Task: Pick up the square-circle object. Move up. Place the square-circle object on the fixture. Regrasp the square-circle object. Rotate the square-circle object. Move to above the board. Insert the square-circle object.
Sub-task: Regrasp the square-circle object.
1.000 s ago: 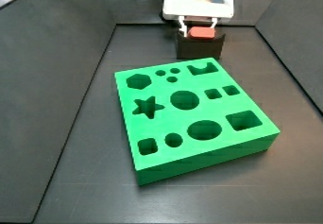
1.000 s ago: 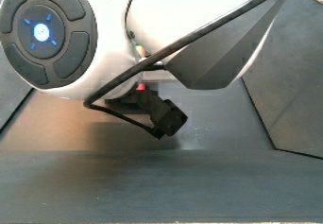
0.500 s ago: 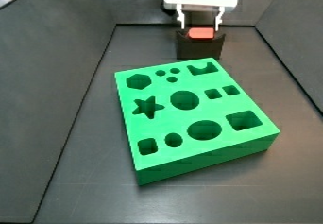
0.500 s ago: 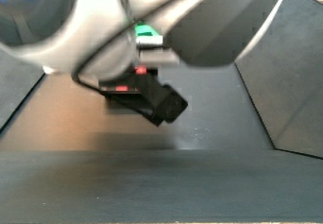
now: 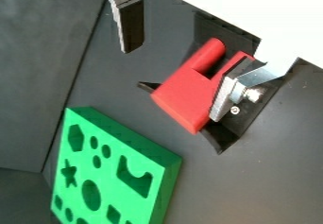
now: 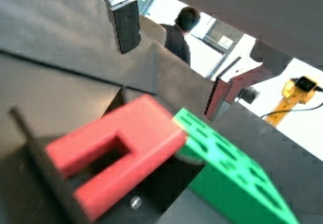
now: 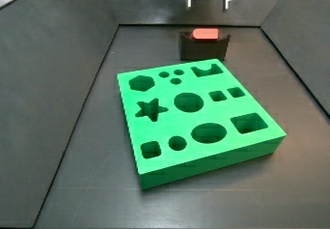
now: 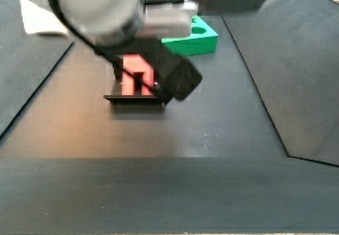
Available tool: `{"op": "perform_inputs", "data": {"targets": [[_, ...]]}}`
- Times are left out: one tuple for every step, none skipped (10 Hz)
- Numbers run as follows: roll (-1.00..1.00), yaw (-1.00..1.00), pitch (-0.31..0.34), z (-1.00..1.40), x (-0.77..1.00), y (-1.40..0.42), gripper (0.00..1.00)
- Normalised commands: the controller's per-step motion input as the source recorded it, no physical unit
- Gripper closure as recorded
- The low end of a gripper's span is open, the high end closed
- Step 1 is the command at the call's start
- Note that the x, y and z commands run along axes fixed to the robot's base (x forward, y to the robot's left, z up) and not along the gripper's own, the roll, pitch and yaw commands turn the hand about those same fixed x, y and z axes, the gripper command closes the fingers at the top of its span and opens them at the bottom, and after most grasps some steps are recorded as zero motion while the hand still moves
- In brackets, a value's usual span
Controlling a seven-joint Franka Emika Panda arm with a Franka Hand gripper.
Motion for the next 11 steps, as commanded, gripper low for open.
{"op": "perform_inputs", "data": {"targets": [[1.0, 0.01, 0.046, 1.0, -0.08, -1.0, 0.0], [1.0, 0.01, 0.043, 0.96, -0.07, -1.0, 0.0], [1.0, 0.01, 0.033, 0.95, -0.1, -1.0, 0.0], [1.0, 0.01, 0.022, 0.82, -0.12, -0.94, 0.0], [1.0, 0.01, 0.02, 0.69, -0.11, -0.83, 0.0], [1.0, 0.01, 0.018, 0.47, -0.07, -0.66, 0.0], [1.0, 0.01, 0.017, 0.15, -0.04, -0.41, 0.0], [1.0, 0.01, 0.014, 0.0, -0.02, -0.23, 0.0], [1.0, 0.01, 0.014, 0.01, -0.01, -0.04, 0.0], [1.0, 0.01, 0.014, 0.03, -0.02, -0.01, 0.0], [1.0, 0.01, 0.01, 0.01, -0.02, -0.04, 0.0]]}}
